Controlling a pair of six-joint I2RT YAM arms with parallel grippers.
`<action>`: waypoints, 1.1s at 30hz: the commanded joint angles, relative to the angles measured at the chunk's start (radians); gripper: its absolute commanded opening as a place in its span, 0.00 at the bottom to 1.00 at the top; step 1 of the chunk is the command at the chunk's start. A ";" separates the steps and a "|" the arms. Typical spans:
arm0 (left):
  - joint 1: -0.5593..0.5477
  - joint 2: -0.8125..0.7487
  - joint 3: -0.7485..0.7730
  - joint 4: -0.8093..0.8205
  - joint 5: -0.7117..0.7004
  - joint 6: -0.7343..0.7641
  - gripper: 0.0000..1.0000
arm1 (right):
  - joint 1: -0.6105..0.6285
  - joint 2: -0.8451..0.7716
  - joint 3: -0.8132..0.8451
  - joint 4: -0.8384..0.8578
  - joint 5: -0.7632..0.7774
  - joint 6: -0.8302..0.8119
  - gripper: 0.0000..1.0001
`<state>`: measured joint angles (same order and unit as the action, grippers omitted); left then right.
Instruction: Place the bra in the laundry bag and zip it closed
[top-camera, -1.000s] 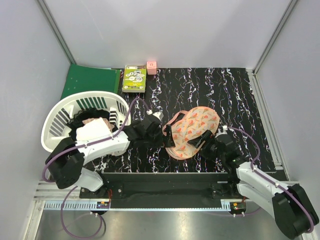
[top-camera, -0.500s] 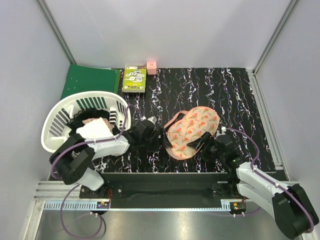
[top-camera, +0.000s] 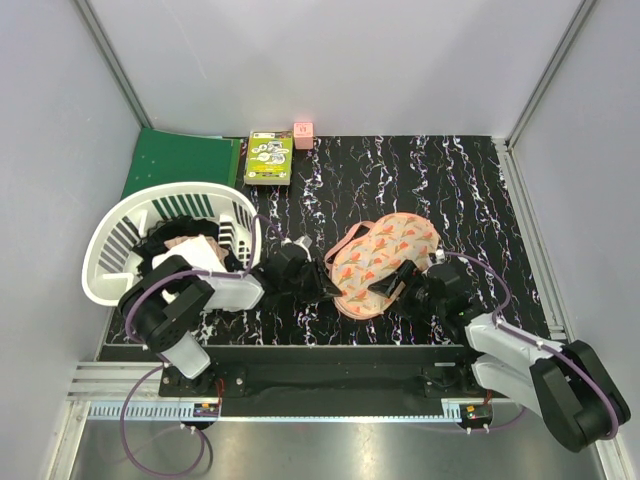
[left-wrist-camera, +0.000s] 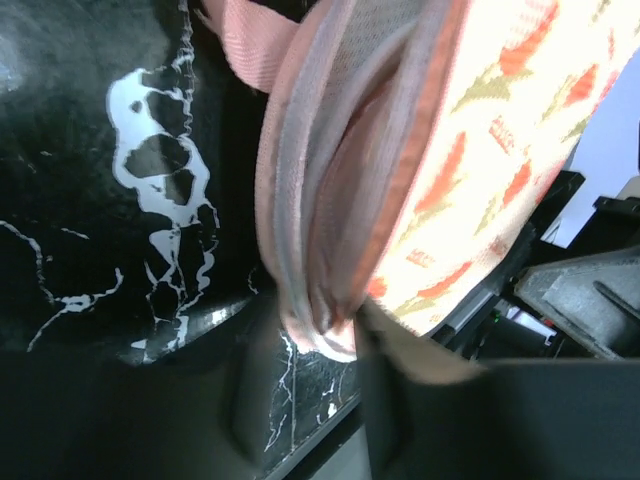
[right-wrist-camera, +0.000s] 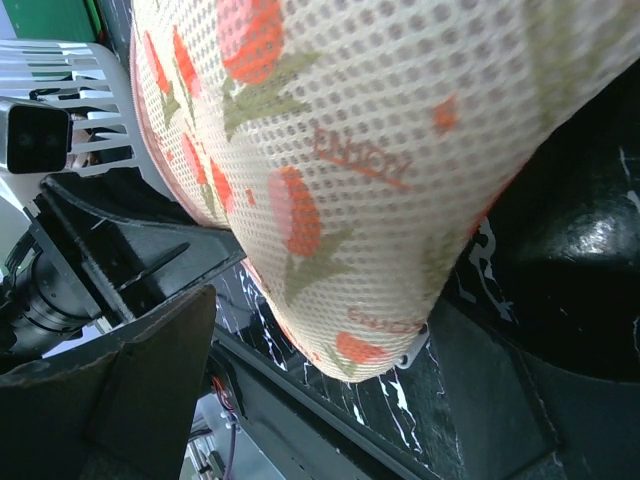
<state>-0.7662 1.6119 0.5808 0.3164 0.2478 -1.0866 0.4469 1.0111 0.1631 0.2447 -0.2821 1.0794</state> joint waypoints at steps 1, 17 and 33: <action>0.048 -0.012 -0.010 0.020 -0.008 0.045 0.24 | -0.001 0.030 0.019 -0.021 -0.008 -0.030 0.95; 0.108 0.103 0.223 -0.175 0.102 0.243 0.00 | -0.002 0.357 0.050 0.304 -0.060 -0.032 0.92; -0.037 -0.036 0.414 -0.628 -0.464 0.568 0.66 | 0.004 0.477 0.055 0.481 0.043 0.208 0.34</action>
<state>-0.7013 1.7153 1.0119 -0.2020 0.0746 -0.5961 0.4435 1.5043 0.2214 0.7151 -0.3126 1.2057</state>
